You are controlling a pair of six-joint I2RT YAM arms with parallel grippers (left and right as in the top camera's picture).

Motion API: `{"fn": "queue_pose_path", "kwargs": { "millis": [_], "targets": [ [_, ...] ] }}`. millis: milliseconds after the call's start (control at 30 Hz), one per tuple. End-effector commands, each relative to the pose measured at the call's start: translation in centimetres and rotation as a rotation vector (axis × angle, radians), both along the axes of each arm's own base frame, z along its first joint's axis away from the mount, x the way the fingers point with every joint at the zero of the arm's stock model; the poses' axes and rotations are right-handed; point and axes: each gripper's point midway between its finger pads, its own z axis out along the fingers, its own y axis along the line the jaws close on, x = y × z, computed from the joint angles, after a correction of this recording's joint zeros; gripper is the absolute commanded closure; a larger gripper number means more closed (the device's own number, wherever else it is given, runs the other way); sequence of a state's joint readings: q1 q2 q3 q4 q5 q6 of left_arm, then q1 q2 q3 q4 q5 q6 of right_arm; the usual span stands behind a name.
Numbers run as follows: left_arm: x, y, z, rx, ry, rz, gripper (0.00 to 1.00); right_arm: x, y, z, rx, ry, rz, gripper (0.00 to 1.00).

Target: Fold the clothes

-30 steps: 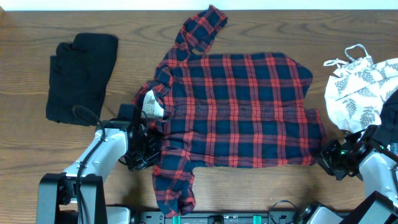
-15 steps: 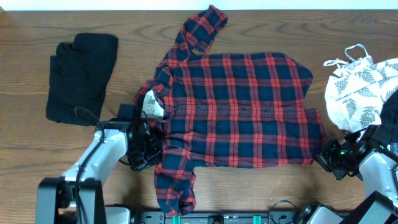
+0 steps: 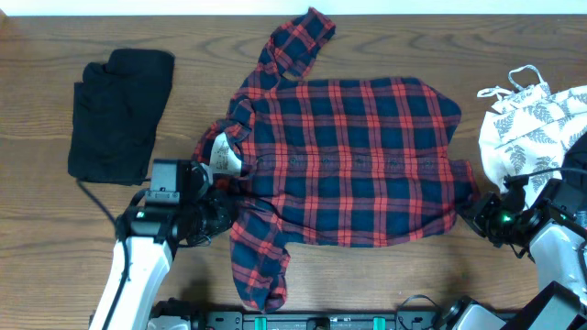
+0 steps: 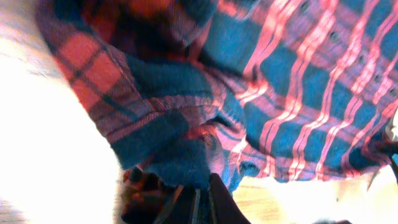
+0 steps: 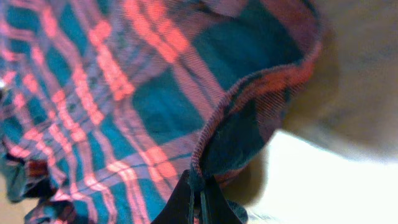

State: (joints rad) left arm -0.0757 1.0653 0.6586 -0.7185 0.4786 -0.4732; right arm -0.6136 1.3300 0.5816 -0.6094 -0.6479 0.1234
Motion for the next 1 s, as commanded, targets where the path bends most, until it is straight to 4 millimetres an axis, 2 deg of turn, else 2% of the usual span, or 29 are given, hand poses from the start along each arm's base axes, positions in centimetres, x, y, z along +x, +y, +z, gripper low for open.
{"fn": "queue_pose_path", "kwargs": {
  "millis": [0, 100, 233, 333, 433, 567, 800, 967],
  "targets": [
    [0.6, 1.8, 0.5, 0.095, -0.064, 0.063, 0.94, 1.9, 0.0, 2.8, -0.002, -0.139, 0.058, 0.99],
    [1.9, 3.2, 1.5, 0.149, -0.15, 0.122, 0.94, 3.4, -1.0, 4.5, -0.05, -0.206, 0.06, 0.99],
    [5.1, 5.3, 3.9, 0.207, -0.321, 0.216, 0.94, 5.3, -2.5, 6.5, -0.091, -0.269, 0.022, 0.99],
    [7.3, 6.0, 5.4, 0.214, -0.418, 0.251, 0.95, 6.2, -2.8, 7.2, -0.098, -0.3, 0.003, 0.99],
    [8.8, 6.6, 5.7, 0.236, -0.463, 0.276, 0.94, 6.8, -3.0, 7.1, -0.135, -0.299, -0.007, 0.99],
    [10.5, 6.7, 5.2, 0.239, -0.481, 0.282, 0.94, 7.6, -3.4, 6.7, -0.209, -0.277, -0.028, 0.99],
    [14.1, 6.6, 2.9, 0.236, -0.494, 0.283, 0.94, 10.1, -3.5, 6.0, -0.325, -0.287, -0.035, 0.99],
    [15.4, 6.5, 0.8, 0.24, -0.473, 0.28, 0.94, 12.1, -3.5, 4.8, -0.359, -0.295, -0.051, 0.99]
  ]
}}
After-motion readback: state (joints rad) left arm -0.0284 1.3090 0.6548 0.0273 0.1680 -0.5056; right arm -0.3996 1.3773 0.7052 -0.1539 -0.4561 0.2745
